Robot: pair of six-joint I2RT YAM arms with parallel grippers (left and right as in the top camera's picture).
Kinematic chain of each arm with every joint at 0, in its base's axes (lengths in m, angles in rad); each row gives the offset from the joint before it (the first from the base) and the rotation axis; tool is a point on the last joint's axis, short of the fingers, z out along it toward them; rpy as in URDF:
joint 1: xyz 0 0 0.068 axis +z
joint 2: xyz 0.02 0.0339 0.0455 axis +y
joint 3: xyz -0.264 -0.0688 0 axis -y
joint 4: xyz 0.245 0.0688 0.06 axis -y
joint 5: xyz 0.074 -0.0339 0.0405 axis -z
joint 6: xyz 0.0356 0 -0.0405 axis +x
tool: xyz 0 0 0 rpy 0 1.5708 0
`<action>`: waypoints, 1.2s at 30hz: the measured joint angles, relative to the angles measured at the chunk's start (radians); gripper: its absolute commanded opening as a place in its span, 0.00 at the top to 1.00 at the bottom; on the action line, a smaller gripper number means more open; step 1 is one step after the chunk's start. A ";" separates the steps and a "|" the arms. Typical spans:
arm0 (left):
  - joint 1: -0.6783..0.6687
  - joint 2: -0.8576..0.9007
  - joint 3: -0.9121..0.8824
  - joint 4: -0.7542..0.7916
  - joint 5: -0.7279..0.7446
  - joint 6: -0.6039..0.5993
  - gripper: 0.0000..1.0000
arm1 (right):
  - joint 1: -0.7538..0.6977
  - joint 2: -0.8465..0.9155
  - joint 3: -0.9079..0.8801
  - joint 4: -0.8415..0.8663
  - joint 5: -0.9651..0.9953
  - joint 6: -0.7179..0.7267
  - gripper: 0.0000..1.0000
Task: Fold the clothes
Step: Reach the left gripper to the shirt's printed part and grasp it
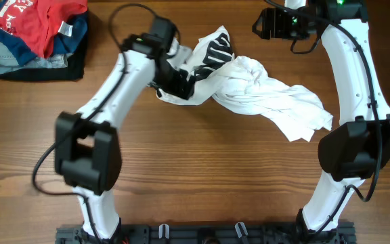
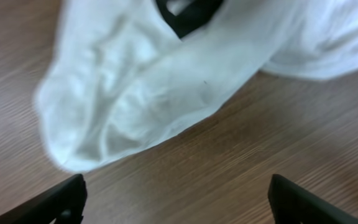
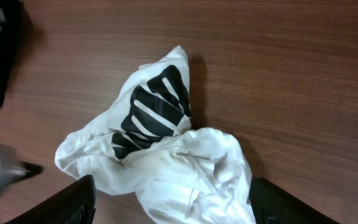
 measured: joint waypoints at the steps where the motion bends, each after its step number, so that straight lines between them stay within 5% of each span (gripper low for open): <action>1: -0.011 0.015 0.000 0.001 -0.009 0.020 0.09 | 0.000 0.000 0.000 0.000 0.000 0.000 0.20; 18: -0.049 0.085 -0.001 0.002 -0.111 0.243 0.28 | 0.000 0.000 0.000 0.009 0.008 0.000 0.20; 36: -0.049 0.165 -0.002 0.069 -0.135 0.304 0.23 | 0.000 0.000 0.000 0.026 0.016 0.000 0.20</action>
